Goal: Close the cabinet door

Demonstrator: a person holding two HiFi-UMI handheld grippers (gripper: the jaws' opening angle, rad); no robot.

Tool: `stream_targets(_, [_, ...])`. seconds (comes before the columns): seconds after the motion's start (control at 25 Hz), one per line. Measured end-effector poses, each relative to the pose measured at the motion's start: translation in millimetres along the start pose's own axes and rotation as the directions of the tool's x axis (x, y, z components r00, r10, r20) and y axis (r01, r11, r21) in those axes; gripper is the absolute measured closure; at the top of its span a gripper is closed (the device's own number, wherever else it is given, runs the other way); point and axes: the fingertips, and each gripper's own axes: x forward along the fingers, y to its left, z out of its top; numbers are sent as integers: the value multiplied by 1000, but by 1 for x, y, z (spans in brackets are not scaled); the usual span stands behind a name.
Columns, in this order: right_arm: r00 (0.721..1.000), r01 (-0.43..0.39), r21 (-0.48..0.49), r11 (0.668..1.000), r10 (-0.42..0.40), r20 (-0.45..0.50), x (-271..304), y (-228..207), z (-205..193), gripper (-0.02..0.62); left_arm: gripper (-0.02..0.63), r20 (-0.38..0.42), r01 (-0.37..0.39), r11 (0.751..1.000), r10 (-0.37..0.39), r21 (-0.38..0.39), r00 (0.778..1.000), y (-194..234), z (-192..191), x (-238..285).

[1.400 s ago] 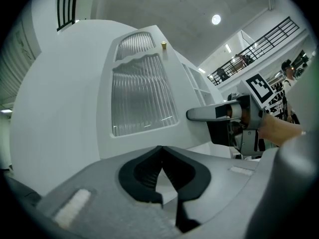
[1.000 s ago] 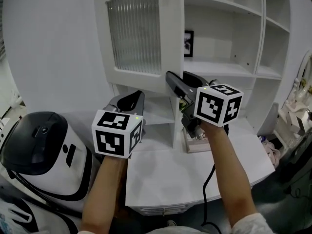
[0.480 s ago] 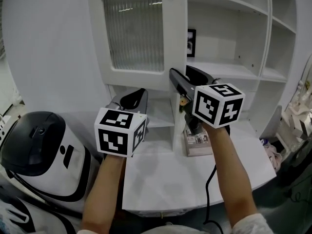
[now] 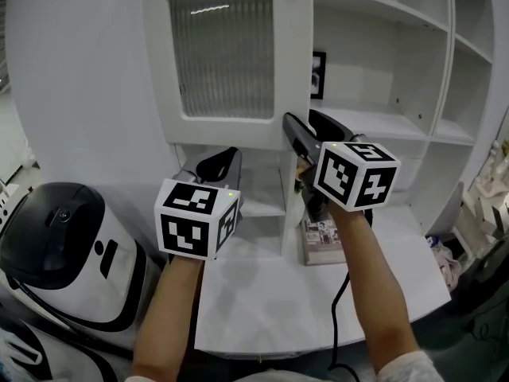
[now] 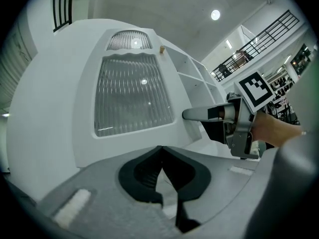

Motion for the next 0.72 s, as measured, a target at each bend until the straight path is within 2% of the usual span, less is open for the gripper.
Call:
stream_targets(0.4, [1000,16,14,1000,-16,-14,20,-19,-6,382,607,3,-15,1000,15,-1,1000,7,-3,20])
stream_targets(0.72, [1000,7,-22,1000,-8,-12,32,-27,-8,377,607,24,-18,1000,18,-2,1000,10,0,32])
